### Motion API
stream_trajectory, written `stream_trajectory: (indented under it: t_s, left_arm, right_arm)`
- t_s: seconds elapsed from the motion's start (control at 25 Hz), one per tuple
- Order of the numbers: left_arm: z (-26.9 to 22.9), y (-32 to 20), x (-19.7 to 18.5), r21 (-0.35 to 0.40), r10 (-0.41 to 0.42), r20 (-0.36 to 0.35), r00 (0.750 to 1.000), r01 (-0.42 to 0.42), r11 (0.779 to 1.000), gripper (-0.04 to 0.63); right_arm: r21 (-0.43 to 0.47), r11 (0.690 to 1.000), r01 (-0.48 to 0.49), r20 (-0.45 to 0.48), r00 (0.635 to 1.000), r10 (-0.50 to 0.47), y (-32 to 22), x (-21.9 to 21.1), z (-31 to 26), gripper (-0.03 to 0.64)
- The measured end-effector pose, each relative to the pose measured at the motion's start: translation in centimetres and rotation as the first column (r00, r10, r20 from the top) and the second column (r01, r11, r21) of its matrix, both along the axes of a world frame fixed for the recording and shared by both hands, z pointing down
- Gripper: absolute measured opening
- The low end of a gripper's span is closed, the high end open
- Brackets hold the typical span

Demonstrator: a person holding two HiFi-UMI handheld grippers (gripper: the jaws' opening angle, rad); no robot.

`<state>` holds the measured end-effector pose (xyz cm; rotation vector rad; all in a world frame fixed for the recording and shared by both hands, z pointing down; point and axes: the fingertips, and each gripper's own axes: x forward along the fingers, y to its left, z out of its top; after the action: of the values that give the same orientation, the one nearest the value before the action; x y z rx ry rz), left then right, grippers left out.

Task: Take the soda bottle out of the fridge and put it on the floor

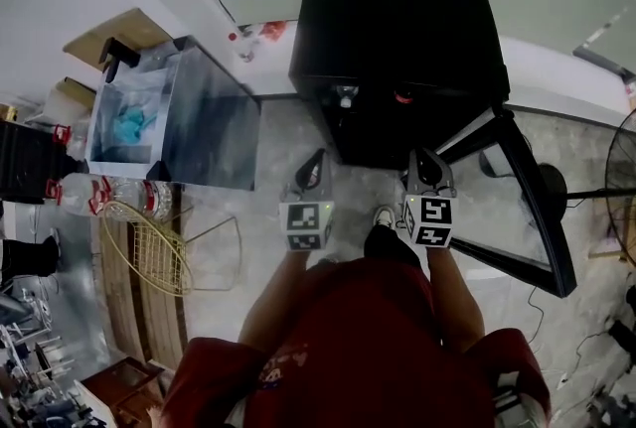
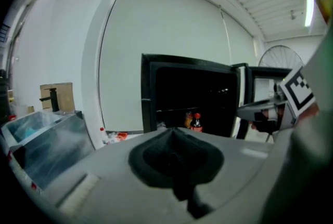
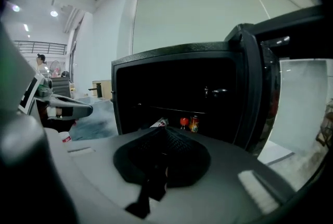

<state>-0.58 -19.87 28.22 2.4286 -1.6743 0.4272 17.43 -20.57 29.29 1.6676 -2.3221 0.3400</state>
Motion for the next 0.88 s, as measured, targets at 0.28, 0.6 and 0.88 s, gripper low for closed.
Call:
stream_trajectory:
  t_s: [0.28, 0.6, 0.88]
  left_arm:
    - [1.1, -2.5, 3.9, -0.021, -0.041, -0.001, 0.999, 0.041, 0.999, 0.000]
    - [4.1, -4.2, 4.2, -0.056, -0.016, -0.031, 0.999, 0.015, 0.998, 0.000]
    - [5.5, -4.8, 4.5, -0.075, 0.033, -0.028, 0.999, -0.035, 0.997, 0.000]
  right_arm:
    - [-0.008, 0.999, 0.041, 0.010, 0.999, -0.041, -3.3, 2.4, 1.6, 0.000]
    - [-0.006, 1.000, 0.014, 0.021, 1.000, -0.014, -4.0, 2.8, 3.6, 0.000]
    - [0.004, 1.000, 0.026, -0.007, 1.000, -0.026, -4.4, 1.2, 4.5, 0.000]
